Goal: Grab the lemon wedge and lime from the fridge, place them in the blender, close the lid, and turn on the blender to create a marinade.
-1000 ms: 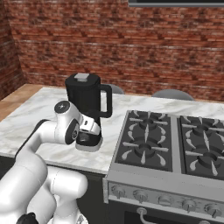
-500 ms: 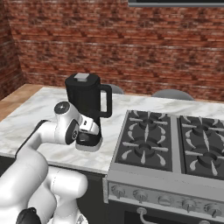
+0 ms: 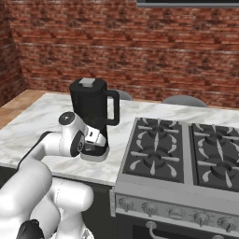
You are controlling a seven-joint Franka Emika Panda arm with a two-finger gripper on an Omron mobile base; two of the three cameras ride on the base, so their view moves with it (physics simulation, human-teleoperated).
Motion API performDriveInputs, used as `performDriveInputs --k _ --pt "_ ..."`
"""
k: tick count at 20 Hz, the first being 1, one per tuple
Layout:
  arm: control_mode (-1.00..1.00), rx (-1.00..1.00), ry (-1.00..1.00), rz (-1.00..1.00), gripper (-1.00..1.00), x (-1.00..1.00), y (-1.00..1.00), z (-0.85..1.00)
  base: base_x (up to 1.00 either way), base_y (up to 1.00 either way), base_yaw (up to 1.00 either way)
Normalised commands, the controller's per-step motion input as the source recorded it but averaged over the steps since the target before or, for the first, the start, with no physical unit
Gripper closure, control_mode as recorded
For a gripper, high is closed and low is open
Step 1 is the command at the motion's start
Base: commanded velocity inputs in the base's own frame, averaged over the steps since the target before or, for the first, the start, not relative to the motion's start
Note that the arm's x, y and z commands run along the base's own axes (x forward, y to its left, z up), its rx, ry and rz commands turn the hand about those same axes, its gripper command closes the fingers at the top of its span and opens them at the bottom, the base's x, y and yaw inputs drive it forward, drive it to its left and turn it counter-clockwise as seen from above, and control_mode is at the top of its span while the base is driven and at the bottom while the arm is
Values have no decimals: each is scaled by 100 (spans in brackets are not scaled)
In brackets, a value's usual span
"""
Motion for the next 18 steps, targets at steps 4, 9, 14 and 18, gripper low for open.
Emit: performDriveInputs --k 4,9,14,18 --pt "-100 0 0 0 100 0 0 0 0 0 0" --pt "-100 0 -3 0 100 0 0 0 0 0 0" --pt "-100 0 -3 0 100 0 0 0 0 0 0" --pt "-100 0 -4 0 100 0 0 0 0 0 0"
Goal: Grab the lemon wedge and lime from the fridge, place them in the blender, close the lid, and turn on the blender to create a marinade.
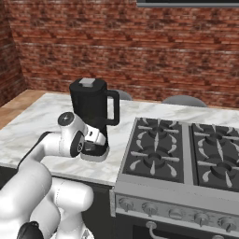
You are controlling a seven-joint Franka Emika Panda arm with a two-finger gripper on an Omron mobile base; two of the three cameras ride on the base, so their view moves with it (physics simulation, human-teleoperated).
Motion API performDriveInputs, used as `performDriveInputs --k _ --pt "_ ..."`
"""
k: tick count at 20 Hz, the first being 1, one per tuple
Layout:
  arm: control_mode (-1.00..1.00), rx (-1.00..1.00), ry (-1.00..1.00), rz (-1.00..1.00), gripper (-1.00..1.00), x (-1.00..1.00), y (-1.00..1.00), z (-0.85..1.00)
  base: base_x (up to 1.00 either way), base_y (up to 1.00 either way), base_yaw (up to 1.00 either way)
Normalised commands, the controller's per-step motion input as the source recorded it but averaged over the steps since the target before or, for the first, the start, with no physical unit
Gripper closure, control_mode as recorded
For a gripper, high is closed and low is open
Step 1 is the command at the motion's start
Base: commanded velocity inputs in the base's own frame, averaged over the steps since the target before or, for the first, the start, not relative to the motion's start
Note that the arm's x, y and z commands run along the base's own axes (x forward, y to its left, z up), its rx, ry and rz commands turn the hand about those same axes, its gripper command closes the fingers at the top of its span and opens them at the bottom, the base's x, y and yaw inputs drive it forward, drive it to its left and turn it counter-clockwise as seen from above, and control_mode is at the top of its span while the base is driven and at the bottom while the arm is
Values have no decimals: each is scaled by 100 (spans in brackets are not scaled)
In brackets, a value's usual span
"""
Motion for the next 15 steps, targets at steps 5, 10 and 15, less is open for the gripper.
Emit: performDriveInputs --k 5,10,15 --pt "-100 0 -7 0 100 0 0 4 0 0 0" --pt "-100 0 -5 0 100 0 0 5 0 0 0" --pt "-100 0 0 0 100 2 0 0 0 0 0"
